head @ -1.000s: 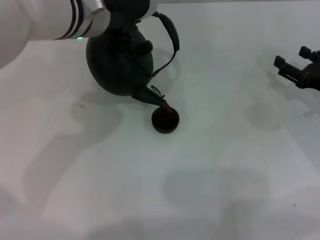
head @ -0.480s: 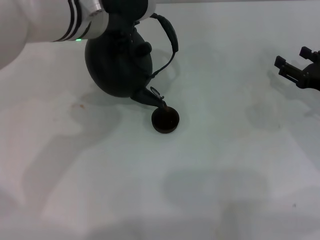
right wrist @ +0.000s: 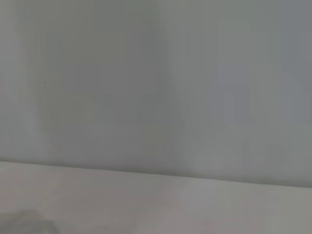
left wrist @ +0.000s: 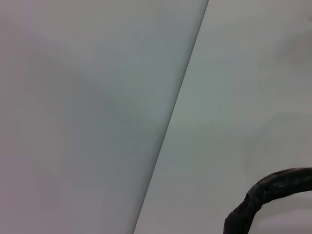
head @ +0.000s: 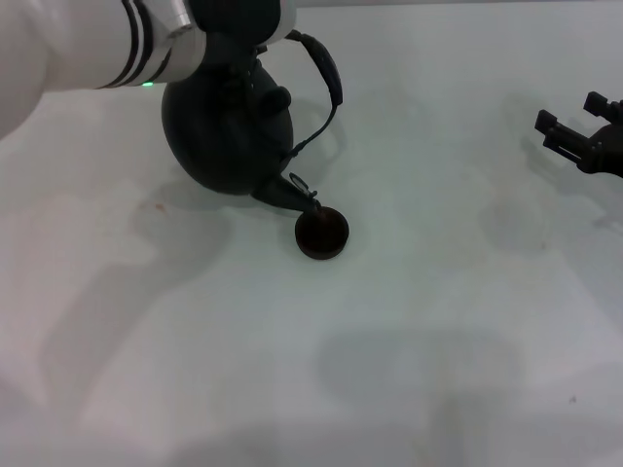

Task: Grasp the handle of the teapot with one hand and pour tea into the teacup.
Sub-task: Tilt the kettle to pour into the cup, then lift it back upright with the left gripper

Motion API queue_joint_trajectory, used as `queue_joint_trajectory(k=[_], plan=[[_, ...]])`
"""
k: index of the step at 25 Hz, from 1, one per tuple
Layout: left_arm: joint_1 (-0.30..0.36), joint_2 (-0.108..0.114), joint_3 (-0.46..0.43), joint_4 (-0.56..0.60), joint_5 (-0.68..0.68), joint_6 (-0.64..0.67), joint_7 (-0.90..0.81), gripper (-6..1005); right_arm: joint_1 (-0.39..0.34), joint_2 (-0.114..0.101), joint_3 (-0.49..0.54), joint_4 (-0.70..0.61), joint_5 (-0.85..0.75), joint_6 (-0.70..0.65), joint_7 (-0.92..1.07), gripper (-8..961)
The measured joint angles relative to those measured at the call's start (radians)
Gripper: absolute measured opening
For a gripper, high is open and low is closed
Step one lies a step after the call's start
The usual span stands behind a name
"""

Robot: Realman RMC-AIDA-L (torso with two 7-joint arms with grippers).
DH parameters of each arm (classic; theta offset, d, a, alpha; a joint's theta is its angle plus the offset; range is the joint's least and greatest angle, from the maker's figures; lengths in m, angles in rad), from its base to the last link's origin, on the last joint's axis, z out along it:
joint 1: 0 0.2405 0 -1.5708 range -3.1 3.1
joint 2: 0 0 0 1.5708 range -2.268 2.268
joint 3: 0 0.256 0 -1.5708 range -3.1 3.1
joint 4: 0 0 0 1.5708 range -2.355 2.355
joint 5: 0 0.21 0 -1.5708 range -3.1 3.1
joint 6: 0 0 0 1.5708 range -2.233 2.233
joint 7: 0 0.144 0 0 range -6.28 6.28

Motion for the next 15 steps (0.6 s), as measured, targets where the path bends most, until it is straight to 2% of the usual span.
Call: queue_joint_trajectory(k=[9, 15], plan=[[0.033, -0.005, -0.027, 0.006, -0.002, -0.029, -0.037, 107, -0.004, -0.001, 0.000, 0.000, 0.000, 0.000, 0.000, 845], [0.075, -0.006, -0.067, 0.076, -0.012, -0.032, -0.226, 107, -0.004, -0.001, 0.000, -0.001, 0.000, -0.010, 0.007, 845]])
